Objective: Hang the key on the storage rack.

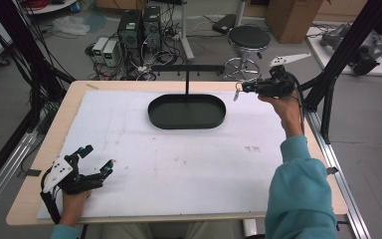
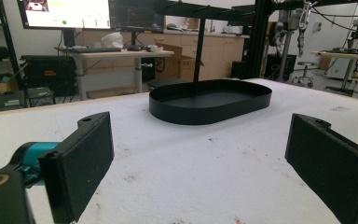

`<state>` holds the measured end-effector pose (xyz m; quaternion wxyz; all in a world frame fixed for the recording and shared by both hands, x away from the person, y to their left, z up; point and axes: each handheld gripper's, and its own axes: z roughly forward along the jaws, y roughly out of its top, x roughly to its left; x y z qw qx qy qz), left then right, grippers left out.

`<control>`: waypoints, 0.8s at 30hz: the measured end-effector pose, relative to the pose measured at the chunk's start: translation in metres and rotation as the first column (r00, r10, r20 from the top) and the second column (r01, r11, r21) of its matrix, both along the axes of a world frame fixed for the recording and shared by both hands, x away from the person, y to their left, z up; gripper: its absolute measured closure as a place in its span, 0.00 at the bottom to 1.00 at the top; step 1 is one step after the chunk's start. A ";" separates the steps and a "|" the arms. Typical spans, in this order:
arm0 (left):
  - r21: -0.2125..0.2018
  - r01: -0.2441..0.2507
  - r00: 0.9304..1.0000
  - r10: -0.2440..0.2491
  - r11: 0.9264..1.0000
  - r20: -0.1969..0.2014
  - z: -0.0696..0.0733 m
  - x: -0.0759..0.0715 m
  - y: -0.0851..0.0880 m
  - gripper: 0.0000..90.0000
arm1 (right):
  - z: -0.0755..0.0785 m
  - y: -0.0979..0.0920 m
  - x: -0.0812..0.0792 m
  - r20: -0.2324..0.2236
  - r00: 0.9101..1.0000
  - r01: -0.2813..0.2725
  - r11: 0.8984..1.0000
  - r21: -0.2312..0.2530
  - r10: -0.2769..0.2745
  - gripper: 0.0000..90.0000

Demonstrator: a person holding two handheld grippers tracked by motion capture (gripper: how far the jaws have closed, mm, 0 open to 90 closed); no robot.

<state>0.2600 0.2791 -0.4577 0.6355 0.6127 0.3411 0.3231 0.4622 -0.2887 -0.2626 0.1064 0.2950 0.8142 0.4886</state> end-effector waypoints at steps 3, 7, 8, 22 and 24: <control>0.001 0.000 1.000 0.000 1.000 0.001 0.000 0.000 0.000 0.09 | 0.003 0.006 0.008 0.000 1.000 -0.001 1.000 0.002 0.001 0.99; -0.003 -0.001 1.000 0.000 1.000 -0.001 0.000 0.000 0.000 0.09 | 0.003 0.015 0.018 -0.007 1.000 -0.001 1.000 -0.013 0.001 0.99; -0.002 0.000 1.000 0.000 1.000 -0.001 0.000 0.000 0.000 0.09 | 0.003 0.018 0.021 -0.012 1.000 0.001 1.000 -0.016 -0.001 0.99; -0.009 0.001 1.000 -0.001 1.000 -0.007 0.000 0.001 0.001 0.09 | 0.015 0.048 0.051 -0.026 1.000 -0.014 0.997 -0.071 0.012 0.99; -0.007 0.001 1.000 -0.001 1.000 -0.008 0.000 0.001 0.001 0.09 | 0.016 0.051 0.055 -0.027 0.999 -0.021 0.997 -0.073 0.020 0.99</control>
